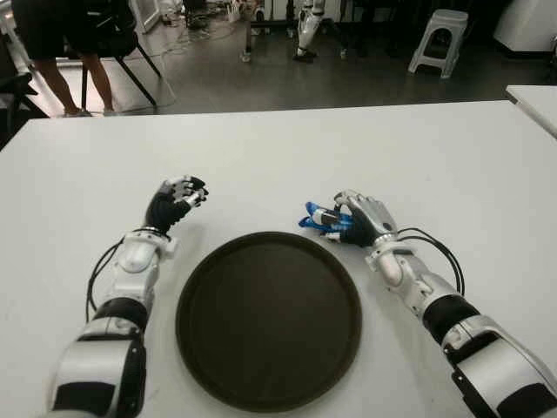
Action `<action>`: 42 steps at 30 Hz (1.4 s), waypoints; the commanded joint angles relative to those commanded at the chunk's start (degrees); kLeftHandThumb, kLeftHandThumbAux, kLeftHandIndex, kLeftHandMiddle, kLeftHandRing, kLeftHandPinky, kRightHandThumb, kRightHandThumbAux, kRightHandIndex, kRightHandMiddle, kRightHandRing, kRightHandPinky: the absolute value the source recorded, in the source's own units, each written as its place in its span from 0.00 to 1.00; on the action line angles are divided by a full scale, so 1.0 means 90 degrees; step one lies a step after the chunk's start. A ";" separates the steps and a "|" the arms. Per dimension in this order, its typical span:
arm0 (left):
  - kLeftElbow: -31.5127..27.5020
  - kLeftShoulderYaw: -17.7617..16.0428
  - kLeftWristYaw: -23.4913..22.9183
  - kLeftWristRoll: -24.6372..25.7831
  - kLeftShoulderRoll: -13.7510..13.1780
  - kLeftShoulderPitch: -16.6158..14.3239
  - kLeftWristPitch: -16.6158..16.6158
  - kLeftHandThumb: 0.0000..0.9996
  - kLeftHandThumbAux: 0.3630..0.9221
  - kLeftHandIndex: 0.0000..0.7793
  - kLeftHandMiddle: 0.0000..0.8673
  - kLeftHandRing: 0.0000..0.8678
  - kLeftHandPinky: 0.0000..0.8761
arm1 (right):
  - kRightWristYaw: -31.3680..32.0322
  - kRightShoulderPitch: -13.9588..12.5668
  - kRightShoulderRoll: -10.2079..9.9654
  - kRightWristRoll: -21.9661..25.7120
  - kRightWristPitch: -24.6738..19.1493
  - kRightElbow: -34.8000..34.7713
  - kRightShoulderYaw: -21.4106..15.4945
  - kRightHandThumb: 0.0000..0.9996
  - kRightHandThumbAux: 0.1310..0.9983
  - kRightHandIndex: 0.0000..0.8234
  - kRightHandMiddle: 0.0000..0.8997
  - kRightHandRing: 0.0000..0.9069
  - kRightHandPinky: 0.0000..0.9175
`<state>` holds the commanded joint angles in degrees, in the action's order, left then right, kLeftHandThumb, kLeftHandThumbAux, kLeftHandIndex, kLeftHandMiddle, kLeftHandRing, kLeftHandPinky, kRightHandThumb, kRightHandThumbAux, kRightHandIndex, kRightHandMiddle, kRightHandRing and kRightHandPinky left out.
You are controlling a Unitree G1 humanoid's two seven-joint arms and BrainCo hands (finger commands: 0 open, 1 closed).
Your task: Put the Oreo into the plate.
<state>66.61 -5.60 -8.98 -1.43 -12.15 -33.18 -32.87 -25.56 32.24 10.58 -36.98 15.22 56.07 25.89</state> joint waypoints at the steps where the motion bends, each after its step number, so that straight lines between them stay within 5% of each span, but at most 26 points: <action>1: -0.0001 0.0000 0.0002 -0.0001 -0.0003 0.0001 -0.0001 0.69 0.63 0.52 0.53 0.48 0.42 | -0.0012 0.0001 -0.0001 -0.0004 0.0006 0.0002 0.0001 0.21 0.80 0.72 0.83 0.83 0.82; 42: 0.0076 -0.0019 -0.0086 0.0033 0.0021 -0.0064 -0.0005 0.69 0.63 0.53 0.53 0.51 0.45 | -0.0232 0.0313 0.0070 0.0036 0.0024 0.0181 -0.0112 0.17 0.81 0.72 0.81 0.82 0.81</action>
<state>67.29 -5.78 -9.76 -1.14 -11.96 -33.75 -32.91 -27.65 35.06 11.22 -36.66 15.44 57.70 24.88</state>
